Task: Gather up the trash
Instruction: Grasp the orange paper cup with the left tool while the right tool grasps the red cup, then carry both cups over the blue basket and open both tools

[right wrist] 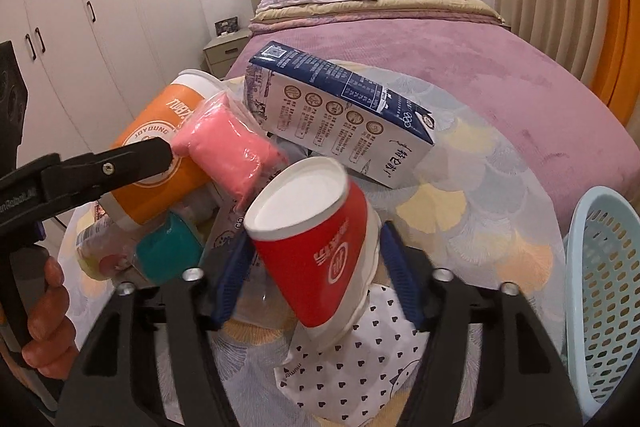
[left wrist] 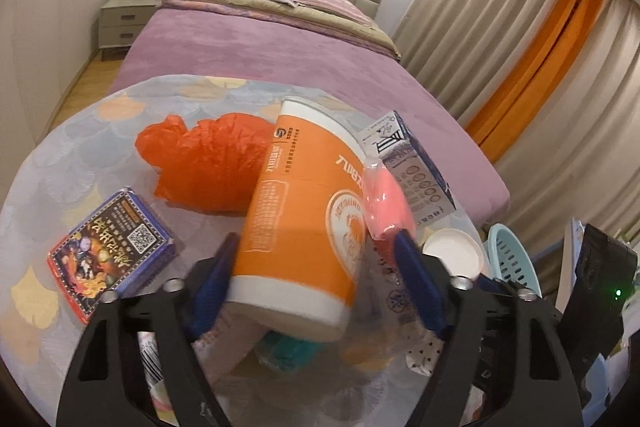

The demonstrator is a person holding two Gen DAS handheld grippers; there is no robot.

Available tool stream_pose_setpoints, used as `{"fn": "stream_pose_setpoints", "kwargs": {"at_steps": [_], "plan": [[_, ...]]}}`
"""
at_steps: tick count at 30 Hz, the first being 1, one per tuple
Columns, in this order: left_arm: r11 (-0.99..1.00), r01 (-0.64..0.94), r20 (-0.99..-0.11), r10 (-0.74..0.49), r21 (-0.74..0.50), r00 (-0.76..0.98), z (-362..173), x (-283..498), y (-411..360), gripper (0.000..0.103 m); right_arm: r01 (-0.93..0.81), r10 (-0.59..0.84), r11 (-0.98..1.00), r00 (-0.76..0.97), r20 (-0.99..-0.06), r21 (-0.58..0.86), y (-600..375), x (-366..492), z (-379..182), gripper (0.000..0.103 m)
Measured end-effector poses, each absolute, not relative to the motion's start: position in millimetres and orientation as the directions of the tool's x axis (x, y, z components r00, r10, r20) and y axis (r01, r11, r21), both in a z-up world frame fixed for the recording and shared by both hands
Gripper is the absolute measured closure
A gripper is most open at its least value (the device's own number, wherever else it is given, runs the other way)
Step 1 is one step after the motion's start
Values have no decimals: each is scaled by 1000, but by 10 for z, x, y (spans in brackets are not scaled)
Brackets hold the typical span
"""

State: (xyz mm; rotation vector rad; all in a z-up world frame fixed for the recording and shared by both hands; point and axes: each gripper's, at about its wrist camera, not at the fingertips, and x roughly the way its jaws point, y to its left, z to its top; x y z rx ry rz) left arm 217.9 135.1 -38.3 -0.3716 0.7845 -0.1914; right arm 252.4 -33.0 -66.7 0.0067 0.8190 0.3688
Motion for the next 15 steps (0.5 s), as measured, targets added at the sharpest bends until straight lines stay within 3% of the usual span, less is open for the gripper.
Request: {"fn": "stream_pose_setpoints", "kwargs": {"at_steps": [2,15], "plan": [[917,35,-653,-309,-396,692,-375,2184,1330,50,-324,334,933,618,-712,157,-356,2525,-660,56],[919,77,-576,-306,-386,758,-113,1866,1238,51,-343,365,924,652,-665,172,-448,2346,-515,61]]}}
